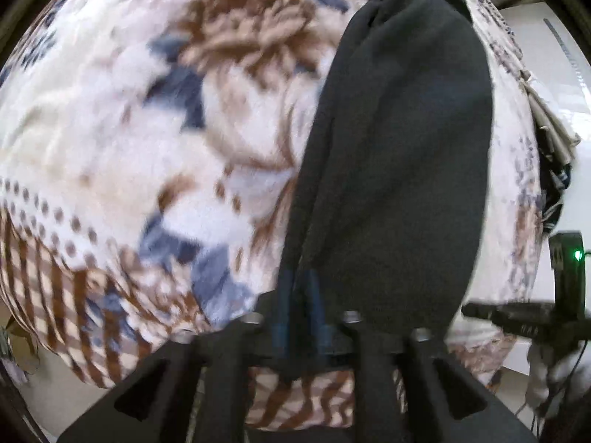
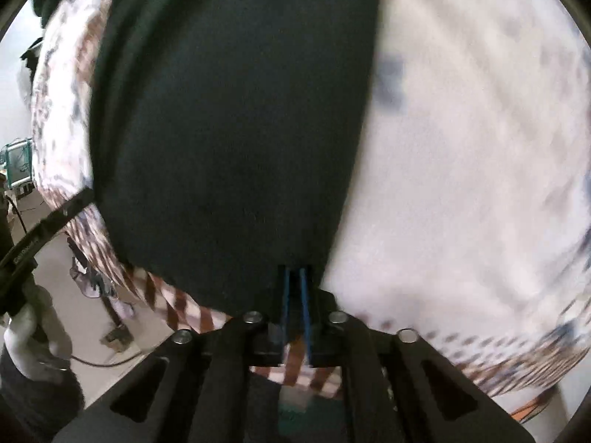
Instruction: Fold small clothes
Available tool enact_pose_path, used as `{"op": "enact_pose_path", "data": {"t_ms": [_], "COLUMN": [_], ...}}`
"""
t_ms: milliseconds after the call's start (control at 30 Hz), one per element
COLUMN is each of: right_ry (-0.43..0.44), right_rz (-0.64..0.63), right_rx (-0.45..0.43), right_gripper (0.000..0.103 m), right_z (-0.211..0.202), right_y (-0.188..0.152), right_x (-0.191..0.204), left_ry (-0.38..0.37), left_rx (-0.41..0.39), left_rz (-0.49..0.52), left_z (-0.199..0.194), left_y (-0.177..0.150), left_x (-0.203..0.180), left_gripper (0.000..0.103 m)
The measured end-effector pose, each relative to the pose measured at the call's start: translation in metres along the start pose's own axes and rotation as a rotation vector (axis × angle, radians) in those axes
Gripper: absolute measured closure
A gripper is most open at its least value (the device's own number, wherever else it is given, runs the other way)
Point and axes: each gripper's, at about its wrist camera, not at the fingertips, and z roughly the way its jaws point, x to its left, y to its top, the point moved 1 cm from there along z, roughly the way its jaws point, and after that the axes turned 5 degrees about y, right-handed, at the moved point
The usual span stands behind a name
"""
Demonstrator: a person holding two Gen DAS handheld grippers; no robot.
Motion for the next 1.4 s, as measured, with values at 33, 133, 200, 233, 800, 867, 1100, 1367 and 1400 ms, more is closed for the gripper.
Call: {"op": "enact_pose_path", "data": {"t_ms": [33,133,200,233,800,867,1100,1367,1400], "right_ry": [0.018,0.077,0.114,0.128,0.147,0.107,-0.024,0.13,0.143], "right_rz": [0.004,0.058,0.103,0.133,0.245,0.237,0.234,0.175,0.18], "right_rx": [-0.032,-0.171,-0.244,-0.293,-0.6,-0.633,-0.519,-0.463,-0.443], "right_gripper": [0.053,0.041,0.041,0.041,0.09,0.09,0.075,0.043,0.043], "right_z": [-0.019,-0.075,-0.105,-0.121,-0.19,-0.187,-0.171,-0.179,-0.173], "right_y": [0.011,0.056,0.096,0.122,0.399,0.391,0.404,0.278,0.255], "right_x": [-0.002,-0.013,-0.023,-0.028,-0.073,-0.064,-0.054,-0.046,-0.047], "left_ry": [-0.041,-0.188,-0.281,-0.307,-0.399,-0.392,-0.441,-0.488,-0.471], "left_rx": [-0.015,-0.101,-0.157,-0.19,-0.205,-0.179,-0.086,-0.14,-0.131], "left_rz": [-0.005,-0.024,-0.023,-0.02,0.146,0.138,0.095,0.106,0.098], "left_z": [-0.009,-0.031,-0.038,-0.038,0.044,0.054,0.08,0.0,-0.006], "left_y": [0.012,0.073,0.133,0.162,0.4,0.409,0.416,0.318,0.293], "left_x": [-0.002,-0.008,-0.02,-0.026,-0.088,-0.078,-0.073,-0.02,-0.011], "left_gripper": [0.065,0.045,0.044,0.044,0.095,0.095,0.086,0.053,0.053]}}
